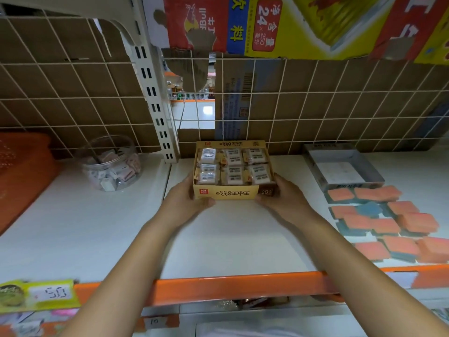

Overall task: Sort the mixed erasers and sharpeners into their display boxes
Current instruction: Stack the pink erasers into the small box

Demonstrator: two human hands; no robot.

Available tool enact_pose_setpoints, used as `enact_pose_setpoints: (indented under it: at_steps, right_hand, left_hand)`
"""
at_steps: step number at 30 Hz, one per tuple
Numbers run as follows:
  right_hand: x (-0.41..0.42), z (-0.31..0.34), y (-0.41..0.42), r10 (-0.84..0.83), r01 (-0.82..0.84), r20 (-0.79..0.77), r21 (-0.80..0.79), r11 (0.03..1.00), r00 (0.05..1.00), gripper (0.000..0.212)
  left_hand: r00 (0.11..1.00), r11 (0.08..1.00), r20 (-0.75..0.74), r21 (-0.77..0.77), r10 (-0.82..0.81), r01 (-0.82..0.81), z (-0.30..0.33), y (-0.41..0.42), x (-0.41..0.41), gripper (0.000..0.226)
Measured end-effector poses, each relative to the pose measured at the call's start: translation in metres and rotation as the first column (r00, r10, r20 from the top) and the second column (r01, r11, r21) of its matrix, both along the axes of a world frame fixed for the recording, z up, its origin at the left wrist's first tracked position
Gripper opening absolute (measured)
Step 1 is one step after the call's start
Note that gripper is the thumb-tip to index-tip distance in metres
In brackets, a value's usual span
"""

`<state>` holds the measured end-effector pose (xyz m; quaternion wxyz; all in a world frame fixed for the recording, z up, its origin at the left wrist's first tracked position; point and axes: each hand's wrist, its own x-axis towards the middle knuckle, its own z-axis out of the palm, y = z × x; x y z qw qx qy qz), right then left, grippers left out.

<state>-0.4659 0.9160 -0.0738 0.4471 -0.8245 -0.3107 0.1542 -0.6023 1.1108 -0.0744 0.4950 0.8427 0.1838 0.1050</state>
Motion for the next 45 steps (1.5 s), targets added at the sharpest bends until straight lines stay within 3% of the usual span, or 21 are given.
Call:
enact_pose_setpoints:
  at_steps: [3, 9, 23, 29, 34, 45]
  right_hand:
    - [-0.003, -0.001, 0.003, -0.008, 0.010, 0.075, -0.018, 1.000, 0.997, 0.042]
    - [-0.014, -0.001, 0.021, 0.055, -0.052, 0.114, -0.027, 0.998, 0.992, 0.039]
    - [-0.018, 0.006, 0.043, 0.101, -0.078, 0.092, -0.221, 0.972, 0.991, 0.042]
    - [-0.031, 0.014, 0.034, 0.090, 0.015, 0.316, -0.316, 0.949, 0.945, 0.043]
    - [-0.041, 0.028, 0.011, 0.147, 0.063, 0.428, -0.440, 0.896, 0.892, 0.055]
    - [0.008, 0.049, -0.112, -0.004, 0.145, 0.499, -0.245, 0.959, 0.867, 0.040]
  left_hand:
    - [0.995, 0.989, 0.039, 0.115, 0.094, -0.098, -0.004, -0.001, 0.000, 0.043]
    - [0.991, 0.980, 0.039, 0.145, 0.131, -0.135, -0.003, 0.016, -0.015, 0.039]
    - [0.989, 0.966, -0.020, 0.215, 0.148, -0.140, -0.005, 0.030, -0.020, 0.049]
    - [0.991, 0.866, 0.029, 0.482, 0.134, -0.131, 0.018, 0.015, -0.019, 0.056]
    - [0.999, 0.773, -0.025, 0.634, 0.040, -0.015, 0.032, -0.029, -0.011, 0.066]
    - [0.995, 0.822, 0.040, 0.567, -0.095, 0.056, 0.031, -0.143, 0.047, 0.059]
